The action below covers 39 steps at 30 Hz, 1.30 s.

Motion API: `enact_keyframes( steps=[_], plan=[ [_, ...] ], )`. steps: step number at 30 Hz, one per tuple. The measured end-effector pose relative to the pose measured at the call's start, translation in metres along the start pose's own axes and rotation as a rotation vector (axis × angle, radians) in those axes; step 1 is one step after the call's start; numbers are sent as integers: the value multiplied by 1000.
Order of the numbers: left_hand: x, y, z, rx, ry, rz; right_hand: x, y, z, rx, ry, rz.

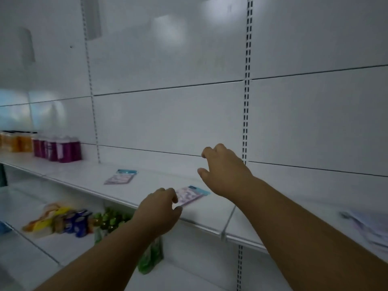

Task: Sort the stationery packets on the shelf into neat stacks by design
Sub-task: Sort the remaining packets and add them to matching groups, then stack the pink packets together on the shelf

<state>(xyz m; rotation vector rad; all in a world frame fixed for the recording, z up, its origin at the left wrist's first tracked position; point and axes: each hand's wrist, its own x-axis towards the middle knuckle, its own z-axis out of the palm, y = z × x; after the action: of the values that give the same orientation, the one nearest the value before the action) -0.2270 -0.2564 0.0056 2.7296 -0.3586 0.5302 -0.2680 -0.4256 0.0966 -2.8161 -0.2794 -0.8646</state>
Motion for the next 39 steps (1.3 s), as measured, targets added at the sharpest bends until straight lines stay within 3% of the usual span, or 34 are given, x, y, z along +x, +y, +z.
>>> enact_keyframes(
  steps=[5, 20, 27, 31, 35, 39],
  plan=[
    [33, -77, -5, -1, -16, -45, 52, -50, 35, -35, -38, 14],
    [197, -230, 20, 61, 58, -67, 218, -121, 162, -76, -84, 14],
    [251, -311, 34, 300, -108, -190, 249, -160, 215, -149, -106, 165],
    [266, -321, 35, 178, -225, -110, 258, -180, 232, -184, -88, 253],
    [271, -320, 27, -73, -215, -97, 256, -187, 238, -179, -71, 344],
    [269, -313, 19, -577, -88, -97, 244, -176, 229, -194, -14, 432]
  ],
)
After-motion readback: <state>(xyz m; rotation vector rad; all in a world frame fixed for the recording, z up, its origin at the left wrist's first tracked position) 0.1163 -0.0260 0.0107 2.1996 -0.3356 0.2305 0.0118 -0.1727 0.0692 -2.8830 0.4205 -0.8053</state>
